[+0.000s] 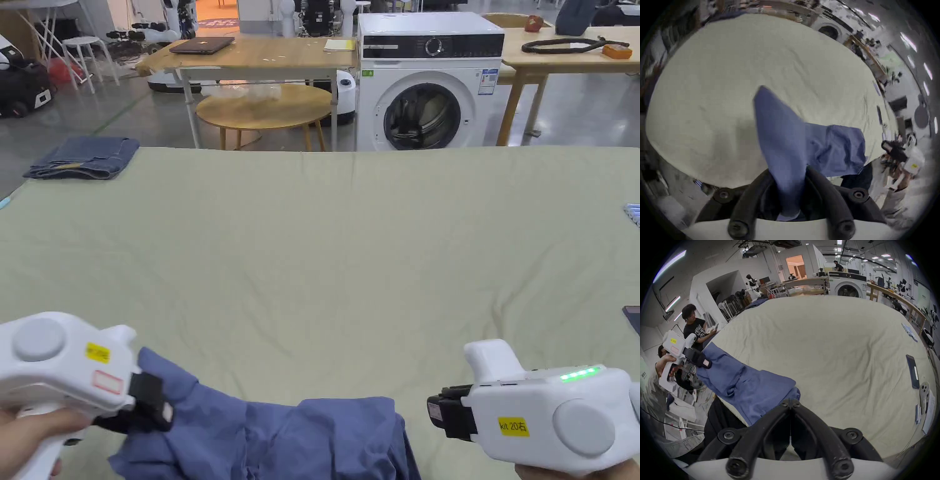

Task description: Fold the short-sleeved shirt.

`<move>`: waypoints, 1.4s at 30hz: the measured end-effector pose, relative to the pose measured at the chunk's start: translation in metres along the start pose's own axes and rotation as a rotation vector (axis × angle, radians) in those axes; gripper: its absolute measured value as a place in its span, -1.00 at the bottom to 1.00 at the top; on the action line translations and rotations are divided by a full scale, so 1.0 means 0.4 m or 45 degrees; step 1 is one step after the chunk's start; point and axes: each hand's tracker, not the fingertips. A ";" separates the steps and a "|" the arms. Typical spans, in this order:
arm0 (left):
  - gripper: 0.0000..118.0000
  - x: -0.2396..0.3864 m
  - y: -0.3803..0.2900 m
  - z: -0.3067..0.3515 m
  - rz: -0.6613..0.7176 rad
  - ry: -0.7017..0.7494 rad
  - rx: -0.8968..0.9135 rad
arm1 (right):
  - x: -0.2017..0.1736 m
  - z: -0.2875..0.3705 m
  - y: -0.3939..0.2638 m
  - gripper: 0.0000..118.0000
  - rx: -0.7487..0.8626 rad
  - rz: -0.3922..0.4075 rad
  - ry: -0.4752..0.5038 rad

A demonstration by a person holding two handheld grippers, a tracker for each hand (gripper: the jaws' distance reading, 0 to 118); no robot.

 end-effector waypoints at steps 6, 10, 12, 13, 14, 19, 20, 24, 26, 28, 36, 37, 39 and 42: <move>-0.91 0.289 0.012 -0.135 -0.322 -0.102 -0.111 | 0.009 0.015 -0.010 -1.00 -0.006 0.008 -0.003; -0.91 0.422 -0.010 -0.259 -0.370 -0.181 -0.219 | 0.029 0.043 -0.024 -1.00 0.001 -0.021 -0.019; -0.89 0.457 -0.026 -0.294 -0.348 -0.238 -0.264 | 0.039 0.052 -0.031 -1.00 0.000 -0.033 -0.032; -0.80 0.465 -0.025 -0.314 -0.356 -0.258 -0.278 | 0.045 0.056 -0.036 -1.00 0.001 -0.040 -0.036; -0.63 0.471 -0.028 -0.322 -0.387 -0.251 -0.283 | 0.053 0.059 -0.041 -1.00 0.002 -0.046 -0.039; 0.30 0.407 -0.008 -0.292 -0.296 -0.342 -0.249 | 0.069 0.068 -0.044 -1.00 0.018 -0.060 -0.046; 0.30 0.385 0.000 -0.272 -0.268 -0.376 -0.217 | 0.072 0.068 -0.043 -1.00 0.020 -0.064 -0.046; -0.88 0.318 0.003 -0.174 -0.171 -0.675 -0.054 | 0.068 0.069 -0.040 -1.00 0.034 -0.066 -0.035; -1.00 0.308 -0.014 -0.171 -0.161 -0.628 -0.054 | 0.071 0.064 -0.035 -1.00 0.036 -0.062 -0.036; -1.00 0.326 -0.025 -0.211 -0.192 -0.577 -0.098 | 0.070 0.059 -0.029 -1.00 0.035 -0.063 -0.031; -1.00 0.431 -0.130 -0.478 -0.192 -0.542 -0.304 | 0.048 0.069 -0.023 -1.00 0.044 -0.053 -0.012; -1.00 0.443 -0.135 -0.495 -0.175 -0.575 -0.307 | 0.051 0.066 -0.023 -1.00 0.046 -0.056 -0.012; -1.00 0.474 -0.155 -0.515 -0.150 -0.596 -0.302 | 0.057 0.056 -0.024 -1.00 0.047 -0.062 -0.013; -1.00 0.487 -0.155 -0.520 -0.152 -0.599 -0.281 | 0.051 0.036 -0.025 -1.00 0.042 -0.066 -0.009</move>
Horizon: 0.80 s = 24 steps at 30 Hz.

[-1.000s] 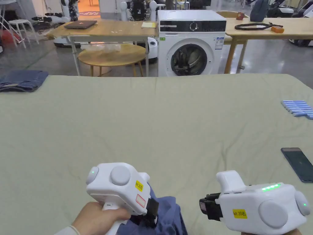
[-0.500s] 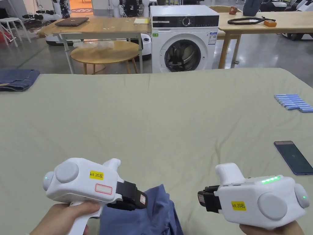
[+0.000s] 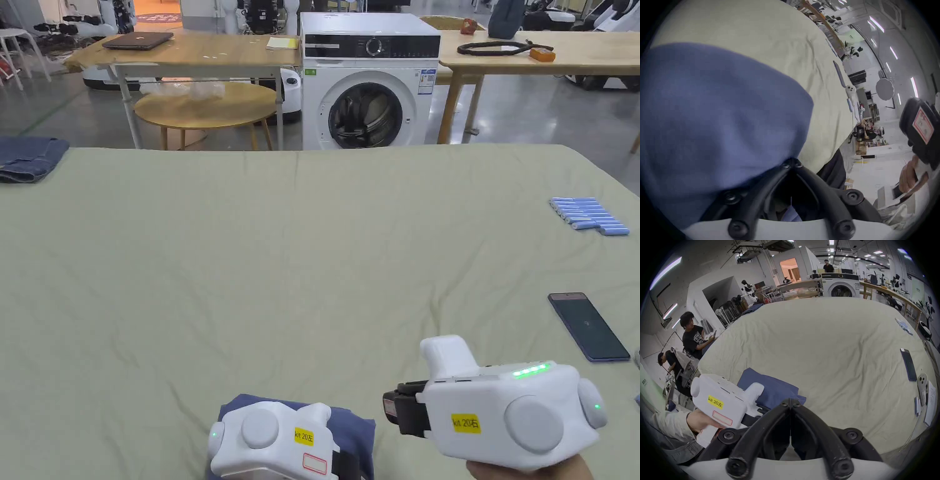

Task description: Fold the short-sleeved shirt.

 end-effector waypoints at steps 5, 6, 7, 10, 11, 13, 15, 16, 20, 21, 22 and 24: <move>-1.00 -0.022 -0.033 0.163 -0.016 -0.108 0.118 | -0.041 -0.038 -0.013 -1.00 -0.025 0.015 0.089; -1.00 -0.039 -0.040 0.222 -0.005 -0.115 0.164 | -0.052 -0.053 -0.018 -1.00 -0.040 0.026 0.108; -1.00 -0.058 -0.046 0.279 0.013 -0.103 0.212 | -0.067 -0.068 -0.023 -1.00 -0.061 0.043 0.122; -1.00 -0.076 -0.078 0.422 0.037 -0.009 0.375 | -0.102 -0.120 -0.051 -1.00 -0.116 0.077 0.187; -1.00 -0.096 -0.082 0.457 0.049 0.033 0.436 | -0.106 -0.147 -0.068 -1.00 -0.136 0.093 0.205; -1.00 -0.158 -0.061 0.506 0.068 0.090 0.486 | -0.099 -0.224 -0.120 -1.00 -0.197 0.212 0.093; -0.34 -0.187 -0.070 0.526 0.103 0.139 0.511 | -0.086 -0.288 -0.173 -1.00 -0.270 0.341 -0.067; 0.39 -0.203 -0.071 0.521 0.107 0.122 0.504 | -0.067 -0.311 -0.198 -1.00 -0.241 0.355 -0.029; 1.00 -0.224 -0.090 0.383 0.226 0.058 0.421 | -0.038 -0.251 -0.172 -1.00 -0.182 0.163 0.084; 1.00 -0.269 -0.049 0.387 0.235 0.055 0.368 | -0.031 -0.252 -0.169 -1.00 -0.193 0.133 0.093; 1.00 -0.272 -0.044 0.349 0.241 0.066 0.347 | -0.025 -0.257 -0.171 -1.00 -0.195 0.132 0.096; 0.99 -0.271 -0.035 0.277 0.231 0.017 0.298 | -0.017 -0.265 -0.180 -1.00 -0.187 0.115 0.104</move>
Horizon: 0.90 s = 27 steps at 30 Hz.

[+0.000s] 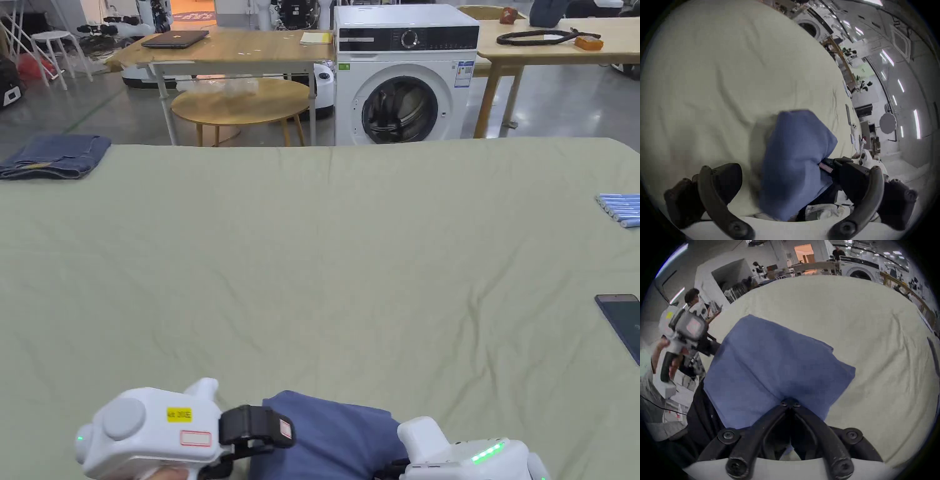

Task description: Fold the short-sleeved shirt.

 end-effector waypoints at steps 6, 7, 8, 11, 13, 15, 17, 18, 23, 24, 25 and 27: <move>-0.74 0.018 0.013 -0.091 0.032 -0.168 -0.041 | 0.003 0.009 0.007 -1.00 -0.018 -0.033 -0.026; -0.74 0.001 0.020 -0.081 0.073 -0.222 -0.062 | 0.001 0.019 0.009 -1.00 -0.016 -0.020 -0.037; -0.74 -0.025 0.032 -0.063 0.117 -0.268 -0.074 | -0.004 0.034 0.013 -1.00 -0.007 -0.020 -0.033; -0.74 -0.105 0.056 0.036 0.050 -0.191 -0.059 | -0.028 0.074 0.036 -1.00 0.060 -0.055 0.081; -0.74 -0.108 0.054 0.171 0.096 -0.167 -0.018 | -0.059 0.098 0.052 -1.00 0.070 -0.042 0.062; -0.74 -0.212 0.085 0.313 0.154 -0.116 0.023 | -0.091 0.102 0.068 -1.00 0.082 -0.014 0.075; -0.74 -0.310 0.135 0.457 0.158 -0.033 0.050 | -0.146 0.107 0.099 -1.00 0.081 0.001 0.098; -0.74 -0.357 0.156 0.532 0.172 0.041 0.077 | -0.166 0.098 0.112 -1.00 0.081 0.015 0.111; -0.74 -0.502 0.252 0.803 0.194 0.373 0.100 | -0.236 -0.011 0.211 -1.00 0.037 0.084 0.130; -0.74 -0.524 0.264 0.844 0.222 0.421 0.113 | -0.247 -0.032 0.237 -1.00 0.034 0.093 0.129; -0.74 -0.576 0.304 0.872 0.243 0.451 0.123 | -0.259 -0.048 0.258 -1.00 0.030 0.105 0.139; -0.74 -0.600 0.325 0.922 0.242 0.531 0.145 | -0.281 -0.069 0.295 -1.00 0.027 0.111 0.146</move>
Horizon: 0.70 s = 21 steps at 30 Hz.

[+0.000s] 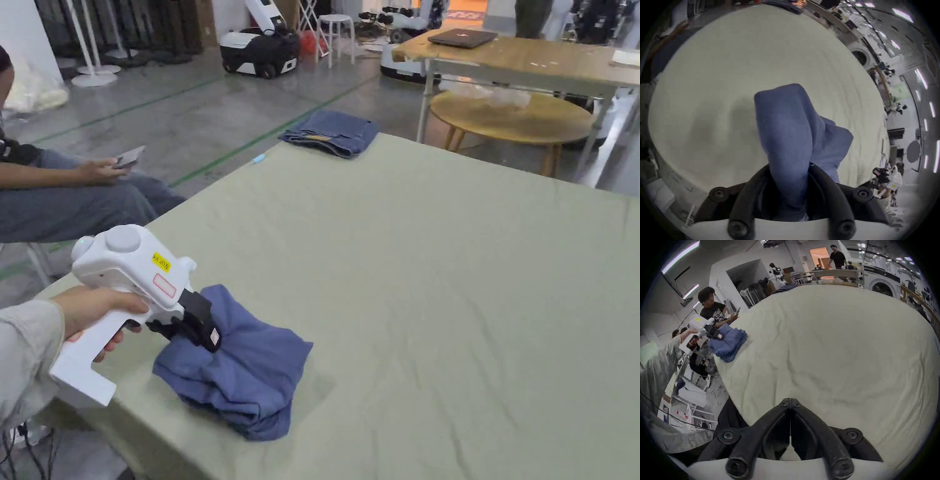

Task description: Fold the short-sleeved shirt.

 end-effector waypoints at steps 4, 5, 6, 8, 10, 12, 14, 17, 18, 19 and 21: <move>0.65 -0.009 0.046 0.039 -0.030 0.261 0.053 | -0.018 -0.034 0.052 -1.00 -0.012 0.022 0.016; 0.89 -0.001 0.050 0.066 -0.051 0.322 0.085 | -0.017 -0.039 0.060 -1.00 -0.014 0.038 0.008; 0.86 -0.008 0.070 0.081 -0.094 0.302 0.151 | -0.017 -0.037 0.070 -1.00 -0.005 0.046 0.004; 0.26 0.035 0.074 0.151 -0.108 0.319 0.334 | -0.015 -0.029 0.094 -1.00 0.007 0.042 0.007; -1.00 0.106 0.050 0.217 -0.156 0.241 0.501 | 0.000 -0.012 0.114 -1.00 0.038 0.038 0.003; -1.00 0.225 0.016 0.260 -0.351 0.384 0.695 | -0.002 0.035 0.154 -1.00 0.135 0.056 -0.047; -1.00 0.337 -0.017 0.272 -0.556 0.421 0.793 | -0.015 0.104 0.193 -1.00 0.236 0.064 -0.106; -1.00 0.529 -0.083 0.294 -0.660 0.379 1.003 | -0.024 0.241 0.250 -1.00 0.477 0.058 -0.226; -1.00 0.608 -0.125 0.303 -0.647 0.317 1.078 | -0.027 0.296 0.267 -1.00 0.571 0.050 -0.279; -1.00 0.662 -0.148 0.307 -0.619 0.303 1.153 | -0.029 0.342 0.281 -1.00 0.644 0.040 -0.333; -1.00 0.774 -0.202 0.320 -0.625 0.161 1.313 | -0.039 0.449 0.310 -1.00 0.799 0.038 -0.411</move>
